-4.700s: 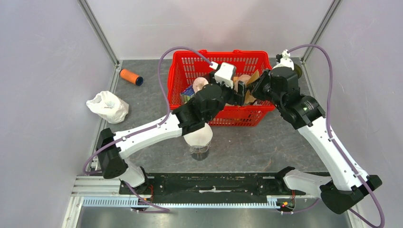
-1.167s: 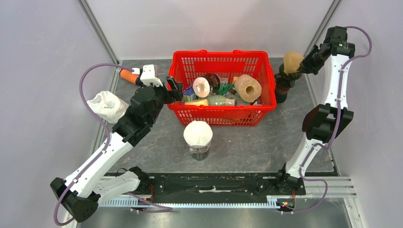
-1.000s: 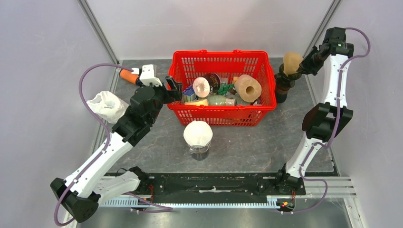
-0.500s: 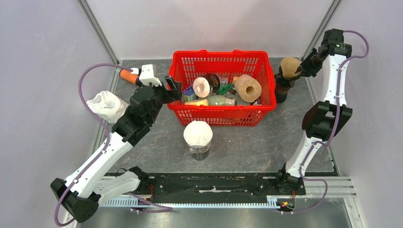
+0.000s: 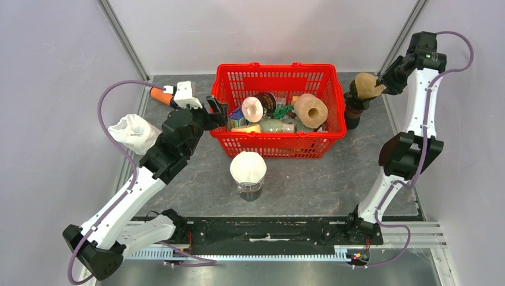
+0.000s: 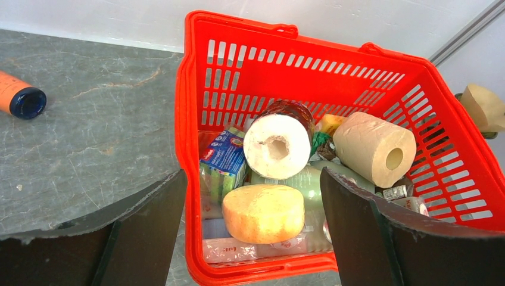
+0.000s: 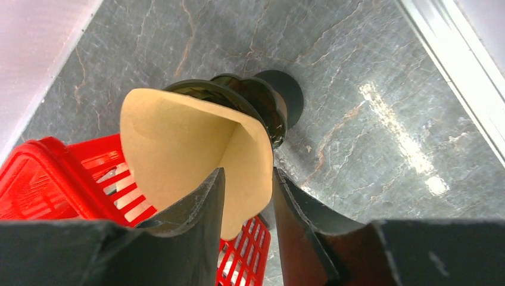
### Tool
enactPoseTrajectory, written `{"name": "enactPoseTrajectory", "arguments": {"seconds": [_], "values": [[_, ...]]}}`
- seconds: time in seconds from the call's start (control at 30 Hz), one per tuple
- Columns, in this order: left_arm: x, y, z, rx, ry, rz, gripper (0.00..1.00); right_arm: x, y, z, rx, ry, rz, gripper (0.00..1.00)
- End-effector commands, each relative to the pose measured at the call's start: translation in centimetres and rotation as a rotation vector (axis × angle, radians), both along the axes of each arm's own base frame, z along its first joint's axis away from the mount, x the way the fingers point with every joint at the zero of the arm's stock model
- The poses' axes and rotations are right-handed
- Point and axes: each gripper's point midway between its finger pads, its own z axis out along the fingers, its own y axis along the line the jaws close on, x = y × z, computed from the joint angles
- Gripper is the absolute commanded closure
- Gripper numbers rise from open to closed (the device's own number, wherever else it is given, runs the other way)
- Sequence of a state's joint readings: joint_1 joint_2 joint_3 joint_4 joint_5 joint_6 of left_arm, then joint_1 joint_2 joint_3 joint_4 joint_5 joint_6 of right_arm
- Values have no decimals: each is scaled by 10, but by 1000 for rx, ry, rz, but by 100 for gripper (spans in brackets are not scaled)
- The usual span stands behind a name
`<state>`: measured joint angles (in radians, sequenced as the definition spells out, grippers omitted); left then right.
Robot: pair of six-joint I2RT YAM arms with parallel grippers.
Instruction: Place the coffee filter in the dripper
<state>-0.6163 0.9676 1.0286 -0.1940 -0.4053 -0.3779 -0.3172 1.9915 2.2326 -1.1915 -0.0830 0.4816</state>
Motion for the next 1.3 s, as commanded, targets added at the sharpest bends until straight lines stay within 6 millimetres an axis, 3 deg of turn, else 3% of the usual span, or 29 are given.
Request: {"name": "enactPoseTrajectory", "arguments": {"seconds": [0.0,0.13,0.3,0.57,0.73,1.27], "values": [[-5,2,6,-46,-9,1,11,-18,-9,62,-107,-127,-46,57],[-4,3,7,-45,-9,7,11,-20,-1,75,-98,-169,-14,63],[-4,3,6,-47,-10,6,11,-7,21,70,-92,-171,71,70],[-3,11,2,-45,-3,50,11,20,30,25,-106,-59,112,79],[-4,14,0,-43,-2,63,11,31,23,-1,-142,10,95,83],[-4,16,-2,-34,-5,71,11,26,28,-40,-120,133,156,83]]}}
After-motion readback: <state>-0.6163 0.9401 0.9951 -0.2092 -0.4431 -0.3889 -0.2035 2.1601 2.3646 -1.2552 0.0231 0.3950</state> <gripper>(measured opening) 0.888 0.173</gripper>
